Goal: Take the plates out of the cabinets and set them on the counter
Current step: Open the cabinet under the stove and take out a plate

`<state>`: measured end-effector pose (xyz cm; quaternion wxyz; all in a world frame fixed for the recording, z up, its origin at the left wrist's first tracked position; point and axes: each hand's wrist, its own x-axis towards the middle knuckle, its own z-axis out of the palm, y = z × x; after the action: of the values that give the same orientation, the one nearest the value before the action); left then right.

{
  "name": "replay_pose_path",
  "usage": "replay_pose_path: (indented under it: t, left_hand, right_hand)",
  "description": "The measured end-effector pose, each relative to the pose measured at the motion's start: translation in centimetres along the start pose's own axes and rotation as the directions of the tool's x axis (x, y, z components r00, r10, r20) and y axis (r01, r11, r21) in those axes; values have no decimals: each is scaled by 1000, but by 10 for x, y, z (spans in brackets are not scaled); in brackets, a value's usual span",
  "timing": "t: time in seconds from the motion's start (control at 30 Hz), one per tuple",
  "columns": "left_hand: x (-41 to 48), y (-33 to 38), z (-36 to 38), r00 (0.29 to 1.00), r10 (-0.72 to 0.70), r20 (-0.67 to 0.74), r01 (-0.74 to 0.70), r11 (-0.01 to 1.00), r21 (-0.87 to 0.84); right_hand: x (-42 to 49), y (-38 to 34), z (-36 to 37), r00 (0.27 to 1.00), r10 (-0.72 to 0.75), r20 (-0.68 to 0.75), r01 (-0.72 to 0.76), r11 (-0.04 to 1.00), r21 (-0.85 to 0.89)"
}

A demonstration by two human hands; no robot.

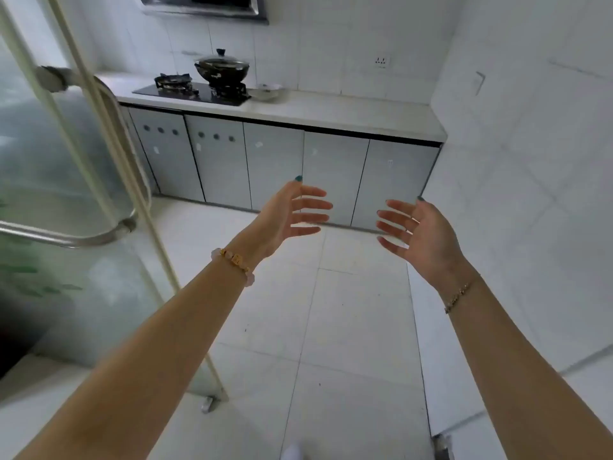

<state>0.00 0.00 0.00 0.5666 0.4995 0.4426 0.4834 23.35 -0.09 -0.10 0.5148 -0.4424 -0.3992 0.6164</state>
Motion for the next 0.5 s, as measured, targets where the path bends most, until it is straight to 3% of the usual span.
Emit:
replay_pose_path:
  t: [0.27, 0.5]
  left_hand:
    - [111, 7, -44, 997, -58, -52, 57, 998, -27]
    - [166, -4, -84, 990, -77, -120, 69, 995, -73]
  right_hand:
    - [114, -6, 21, 998, 58, -35, -58, 998, 0]
    - [201, 6, 51, 993, 114, 29, -113, 993, -15]
